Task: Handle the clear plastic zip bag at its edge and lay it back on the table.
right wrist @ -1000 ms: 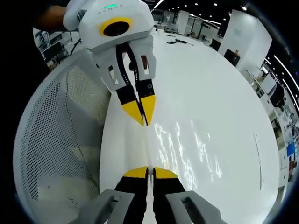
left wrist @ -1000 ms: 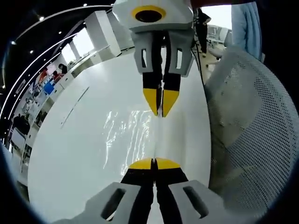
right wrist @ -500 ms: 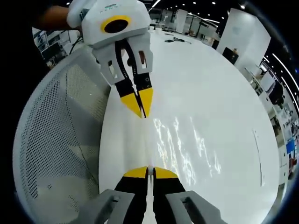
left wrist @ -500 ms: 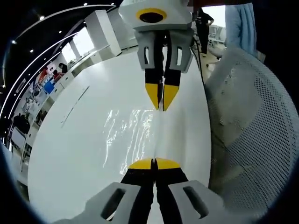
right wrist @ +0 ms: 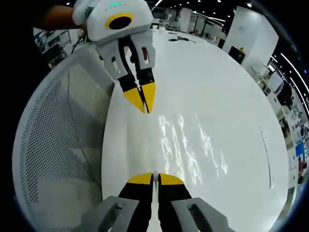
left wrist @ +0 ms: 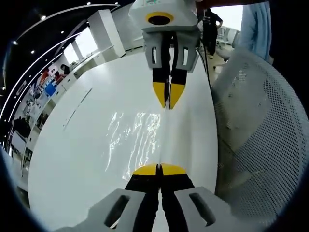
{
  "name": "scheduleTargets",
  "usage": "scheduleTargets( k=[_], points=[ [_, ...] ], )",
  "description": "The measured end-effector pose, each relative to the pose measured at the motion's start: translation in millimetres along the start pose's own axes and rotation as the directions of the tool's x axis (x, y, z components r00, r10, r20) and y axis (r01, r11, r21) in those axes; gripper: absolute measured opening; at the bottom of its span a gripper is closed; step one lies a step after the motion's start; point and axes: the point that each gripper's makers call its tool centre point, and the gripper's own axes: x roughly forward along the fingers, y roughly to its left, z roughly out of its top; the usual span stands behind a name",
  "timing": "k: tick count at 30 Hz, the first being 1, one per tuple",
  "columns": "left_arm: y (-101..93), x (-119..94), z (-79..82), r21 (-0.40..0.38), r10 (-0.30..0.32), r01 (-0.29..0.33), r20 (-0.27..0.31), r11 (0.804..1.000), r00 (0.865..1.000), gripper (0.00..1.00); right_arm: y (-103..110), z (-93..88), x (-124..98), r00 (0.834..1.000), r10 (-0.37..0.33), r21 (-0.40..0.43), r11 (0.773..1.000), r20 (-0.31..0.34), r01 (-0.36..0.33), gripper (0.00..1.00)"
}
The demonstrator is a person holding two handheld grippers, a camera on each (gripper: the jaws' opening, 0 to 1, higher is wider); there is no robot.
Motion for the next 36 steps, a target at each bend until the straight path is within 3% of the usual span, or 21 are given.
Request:
scheduleTargets(
  k=[36],
  points=[
    [1.3, -1, -1.8, -0.011, -0.001, 0.001, -0.01, 1.0, 1.0, 0.0, -5, -24.4, -5, 0.999, -0.013, 0.03, 0.999, -0.036, 0.014, 0.0]
  ],
)
